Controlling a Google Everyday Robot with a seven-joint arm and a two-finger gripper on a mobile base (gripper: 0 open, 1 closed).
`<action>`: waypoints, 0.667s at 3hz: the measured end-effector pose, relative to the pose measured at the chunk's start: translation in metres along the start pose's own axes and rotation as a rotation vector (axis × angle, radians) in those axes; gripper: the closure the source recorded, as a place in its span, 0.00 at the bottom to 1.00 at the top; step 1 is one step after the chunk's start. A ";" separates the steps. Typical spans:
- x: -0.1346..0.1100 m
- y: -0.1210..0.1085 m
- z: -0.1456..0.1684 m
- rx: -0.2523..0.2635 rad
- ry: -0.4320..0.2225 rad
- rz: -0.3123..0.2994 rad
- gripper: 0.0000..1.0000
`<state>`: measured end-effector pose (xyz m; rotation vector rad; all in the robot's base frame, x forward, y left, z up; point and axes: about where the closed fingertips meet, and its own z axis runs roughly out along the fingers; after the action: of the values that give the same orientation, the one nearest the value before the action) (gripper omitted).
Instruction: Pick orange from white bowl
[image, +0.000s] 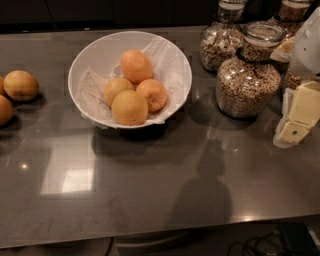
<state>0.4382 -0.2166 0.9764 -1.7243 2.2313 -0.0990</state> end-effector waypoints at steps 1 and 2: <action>0.000 0.000 0.000 0.000 0.000 0.000 0.00; -0.013 -0.003 0.003 0.015 -0.035 -0.018 0.00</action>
Offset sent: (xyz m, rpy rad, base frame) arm 0.0156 0.0241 -0.0051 0.0556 -0.0386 0.0495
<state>0.4450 -0.2051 0.9765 -1.7250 2.1852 -0.0887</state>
